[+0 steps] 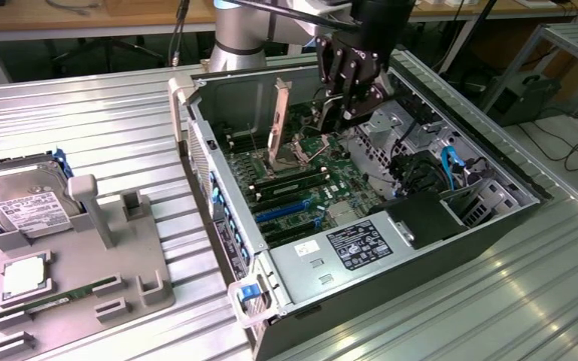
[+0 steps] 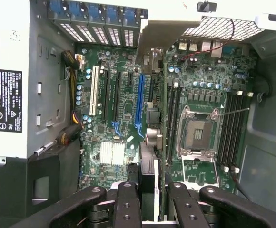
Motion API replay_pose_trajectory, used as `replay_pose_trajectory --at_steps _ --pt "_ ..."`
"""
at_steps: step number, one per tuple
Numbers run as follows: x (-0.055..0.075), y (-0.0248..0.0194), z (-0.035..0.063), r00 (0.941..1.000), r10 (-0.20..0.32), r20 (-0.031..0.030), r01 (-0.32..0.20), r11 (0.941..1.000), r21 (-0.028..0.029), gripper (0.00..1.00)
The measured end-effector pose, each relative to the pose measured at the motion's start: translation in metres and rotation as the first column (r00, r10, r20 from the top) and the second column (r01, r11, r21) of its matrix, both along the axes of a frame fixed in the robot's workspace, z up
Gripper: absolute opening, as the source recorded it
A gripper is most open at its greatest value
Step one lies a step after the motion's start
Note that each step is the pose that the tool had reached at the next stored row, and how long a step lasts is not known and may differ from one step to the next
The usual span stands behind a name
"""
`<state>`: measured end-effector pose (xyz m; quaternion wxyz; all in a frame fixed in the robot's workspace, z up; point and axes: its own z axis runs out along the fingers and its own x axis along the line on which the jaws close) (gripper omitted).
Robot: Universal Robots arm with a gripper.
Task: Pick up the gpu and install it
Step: 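Insert the gpu into the slot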
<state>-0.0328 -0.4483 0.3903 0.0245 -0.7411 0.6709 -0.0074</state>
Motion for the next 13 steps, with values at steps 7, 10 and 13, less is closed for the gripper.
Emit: replay_pose_trajectory --at_steps 7,10,13 --pt "0.0 -0.0005 -0.0044 1.0 0.0 0.0 0.0 1.0 0.0 0.28" --pt "0.0 -0.0006 -0.0066 1.0 0.0 0.0 0.0 1.0 0.0001 0.28" --pt "0.0 -0.0008 -0.0085 1.0 0.0 0.0001 0.0 1.0 0.0002 0.28"
